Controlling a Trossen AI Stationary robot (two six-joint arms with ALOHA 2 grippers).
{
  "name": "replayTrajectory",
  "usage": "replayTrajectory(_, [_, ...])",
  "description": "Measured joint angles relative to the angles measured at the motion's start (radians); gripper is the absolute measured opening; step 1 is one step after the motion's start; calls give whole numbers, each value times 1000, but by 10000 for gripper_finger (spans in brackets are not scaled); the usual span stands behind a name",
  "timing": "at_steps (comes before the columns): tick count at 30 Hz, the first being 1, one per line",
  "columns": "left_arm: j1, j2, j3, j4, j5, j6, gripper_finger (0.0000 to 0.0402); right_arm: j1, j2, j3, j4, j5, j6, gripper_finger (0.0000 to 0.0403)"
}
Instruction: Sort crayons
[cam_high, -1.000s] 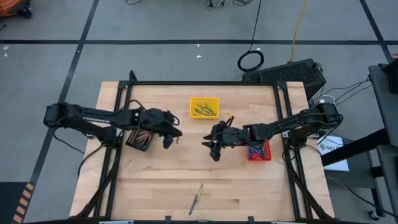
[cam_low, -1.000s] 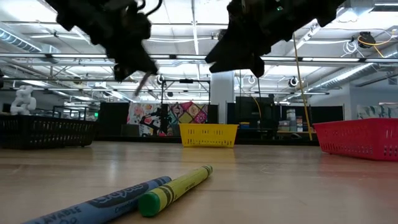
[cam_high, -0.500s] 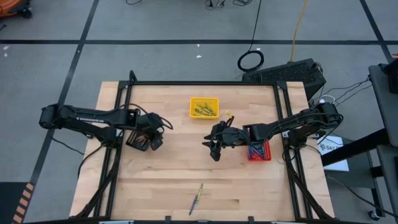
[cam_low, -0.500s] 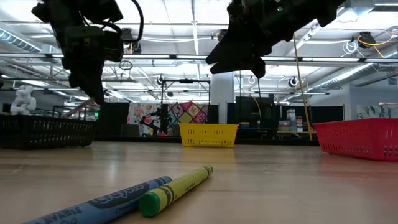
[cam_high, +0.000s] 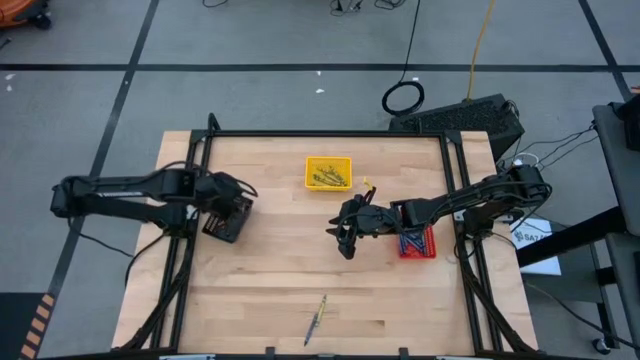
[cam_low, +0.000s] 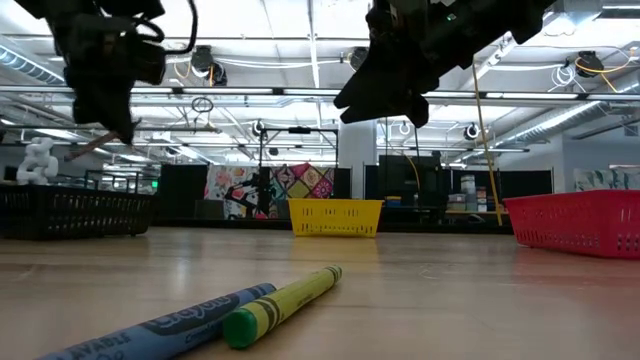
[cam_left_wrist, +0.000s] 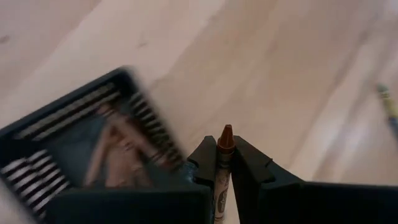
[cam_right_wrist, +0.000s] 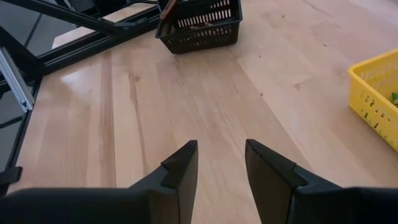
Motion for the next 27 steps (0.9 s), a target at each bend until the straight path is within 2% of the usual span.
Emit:
replayTrajectory(4, [38, -9, 0, -83, -30, 3, 25, 0, 0, 0, -1, 0, 0, 118])
replayTrajectory(14, [77, 14, -28, -163, -53, 12, 25, 0, 0, 0, -1, 2, 7, 118])
replayTrajectory(19, [79, 20, -92, -113, -52, 5, 25, 2, 0, 0, -1, 2, 11, 118])
replayTrajectory(27, [79, 37, -125, -44, -40, 4, 25, 2, 0, 0, 0, 2, 19, 118])
